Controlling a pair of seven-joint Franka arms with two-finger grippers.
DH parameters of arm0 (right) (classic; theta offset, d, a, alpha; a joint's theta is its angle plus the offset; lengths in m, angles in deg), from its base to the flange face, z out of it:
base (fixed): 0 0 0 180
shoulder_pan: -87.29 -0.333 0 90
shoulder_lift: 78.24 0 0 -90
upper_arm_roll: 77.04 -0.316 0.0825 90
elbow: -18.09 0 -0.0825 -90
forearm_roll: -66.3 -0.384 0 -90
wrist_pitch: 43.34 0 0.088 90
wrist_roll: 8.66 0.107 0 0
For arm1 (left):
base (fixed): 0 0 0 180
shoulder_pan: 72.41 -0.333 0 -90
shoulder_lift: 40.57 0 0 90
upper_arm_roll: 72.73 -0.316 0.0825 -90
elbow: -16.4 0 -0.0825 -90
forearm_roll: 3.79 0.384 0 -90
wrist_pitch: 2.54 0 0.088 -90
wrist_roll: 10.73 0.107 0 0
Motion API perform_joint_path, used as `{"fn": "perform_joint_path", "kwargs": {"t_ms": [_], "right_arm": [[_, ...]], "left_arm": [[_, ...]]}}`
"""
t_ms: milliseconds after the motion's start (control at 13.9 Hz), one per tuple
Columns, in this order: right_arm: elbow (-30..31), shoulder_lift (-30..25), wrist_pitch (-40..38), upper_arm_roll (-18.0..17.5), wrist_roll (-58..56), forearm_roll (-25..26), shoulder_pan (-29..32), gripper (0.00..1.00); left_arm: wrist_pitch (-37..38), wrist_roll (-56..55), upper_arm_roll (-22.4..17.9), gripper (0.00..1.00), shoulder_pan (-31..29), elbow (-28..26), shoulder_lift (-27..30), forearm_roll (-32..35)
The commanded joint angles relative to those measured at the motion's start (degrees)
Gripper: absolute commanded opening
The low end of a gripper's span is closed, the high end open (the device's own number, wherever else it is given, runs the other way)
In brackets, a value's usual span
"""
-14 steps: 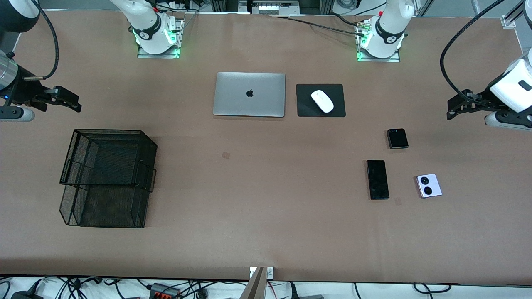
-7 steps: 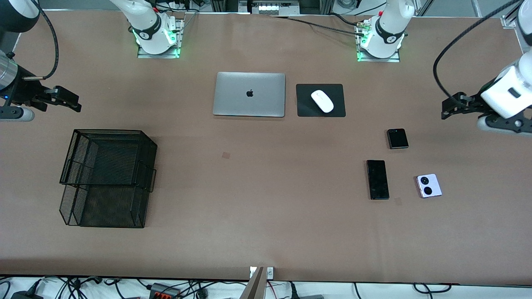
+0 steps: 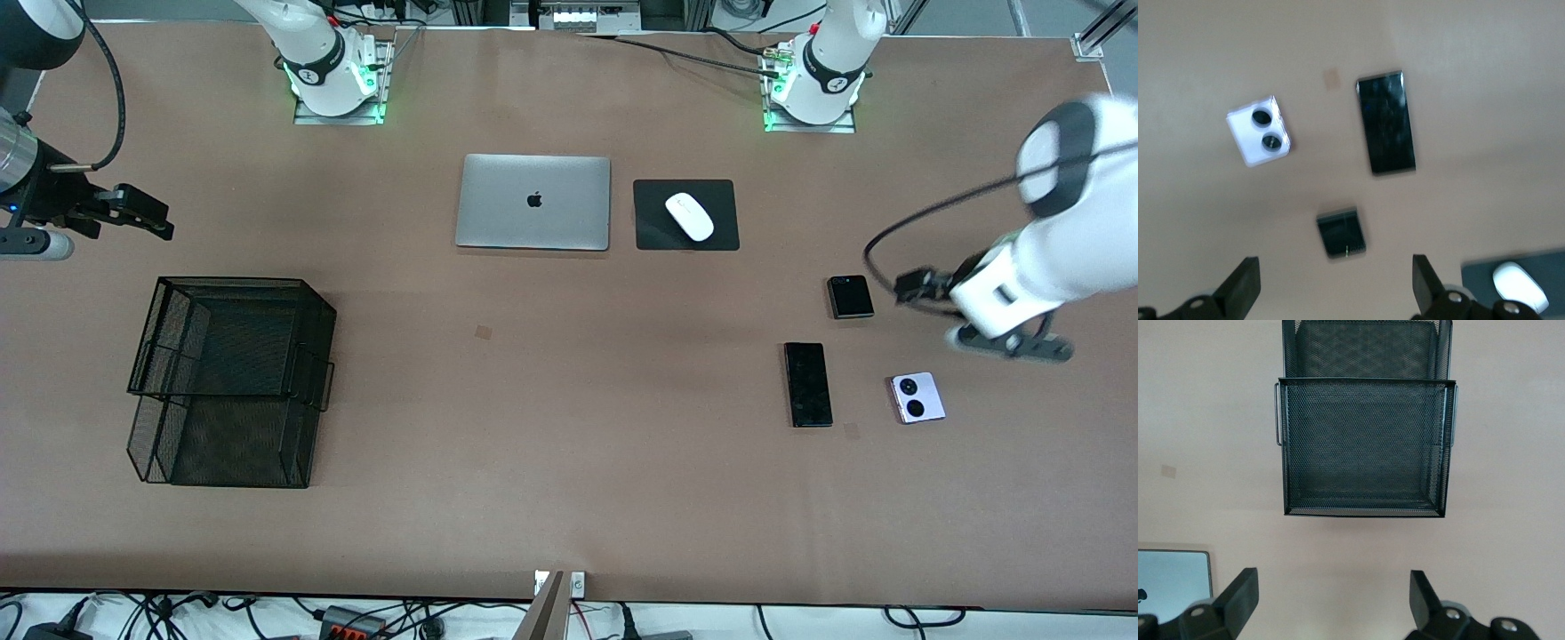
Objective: Place phones with both arms
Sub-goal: 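Reach the left gripper down over the black slab phone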
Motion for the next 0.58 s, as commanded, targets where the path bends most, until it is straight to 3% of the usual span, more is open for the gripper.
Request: {"fn": "perform_joint_path", "kwargs": {"t_ms": [0,288,504], "right_arm": [[0.1,-0.2,-0.5,-0.5,-0.1,1.0,0.4,1.00],[0.1,0.7,-0.5,-0.5,0.0,0.9,0.4,1.00],[0.1,0.8,-0.6,-0.5,0.0,0.7,0.4,1.00]], "left_arm": [[-13.6,-0.2,1.5,1.00,0.2,-5.7,-2.4,0.5],[-31.3,-2.8,4.8,1.00,0.2,-10.2,-9.2,0.4],[-40.0,-3.3,5.0,1.00,-0.4,-12.5,-14.5,0.4]]}}
